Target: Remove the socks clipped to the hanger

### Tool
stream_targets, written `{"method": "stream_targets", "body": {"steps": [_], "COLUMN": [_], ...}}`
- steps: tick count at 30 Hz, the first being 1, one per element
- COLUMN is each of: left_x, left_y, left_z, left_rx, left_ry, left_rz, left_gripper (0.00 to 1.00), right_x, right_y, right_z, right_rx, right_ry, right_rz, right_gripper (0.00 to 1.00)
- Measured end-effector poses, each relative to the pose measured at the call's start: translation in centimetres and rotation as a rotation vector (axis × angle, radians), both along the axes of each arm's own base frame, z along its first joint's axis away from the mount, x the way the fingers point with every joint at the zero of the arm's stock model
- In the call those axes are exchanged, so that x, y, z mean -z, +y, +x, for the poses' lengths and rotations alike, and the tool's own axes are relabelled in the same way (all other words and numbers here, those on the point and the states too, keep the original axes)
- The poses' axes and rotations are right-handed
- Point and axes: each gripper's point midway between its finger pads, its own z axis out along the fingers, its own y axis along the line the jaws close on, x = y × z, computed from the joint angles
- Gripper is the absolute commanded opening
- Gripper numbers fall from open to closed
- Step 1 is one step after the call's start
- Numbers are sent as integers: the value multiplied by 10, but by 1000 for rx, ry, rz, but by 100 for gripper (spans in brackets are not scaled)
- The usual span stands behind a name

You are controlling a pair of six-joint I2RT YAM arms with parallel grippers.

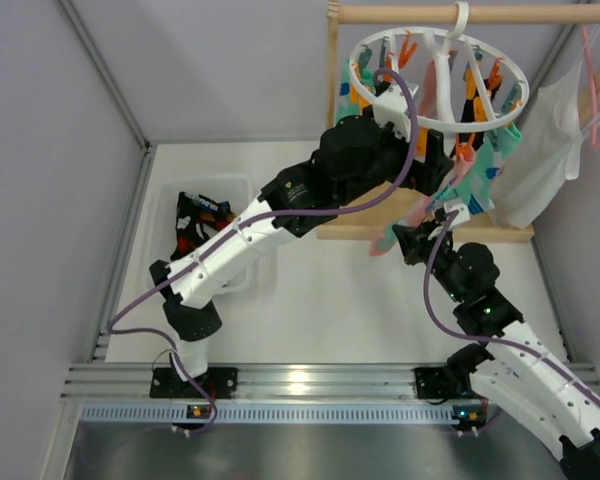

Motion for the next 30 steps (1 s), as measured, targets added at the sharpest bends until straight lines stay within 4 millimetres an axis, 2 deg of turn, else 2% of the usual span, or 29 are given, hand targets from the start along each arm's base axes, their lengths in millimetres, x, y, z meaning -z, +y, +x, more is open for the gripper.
{"method": "stream_targets", "body": {"steps": [5,12,16,30], "left_x": [12,0,1,42], "left_y": [-17,-25,-31,-46], "left_z": [8,14,16,43], "left_rx": [2,-31,-65,-186], "left_ry": [6,-21,-31,-65], "left_rz": [13,-19,-20,78], "left_gripper": [98,95,91,81], "right_x": [5,6,11,19], "right_y": [7,11,11,12], "right_z": [-10,-18,-19,-22], "right_rx": [-58,-97,-101,-110], "right_ry": [28,41,58,85], "right_rz": [4,8,-1,-22], "right_gripper": [0,0,0,0]}}
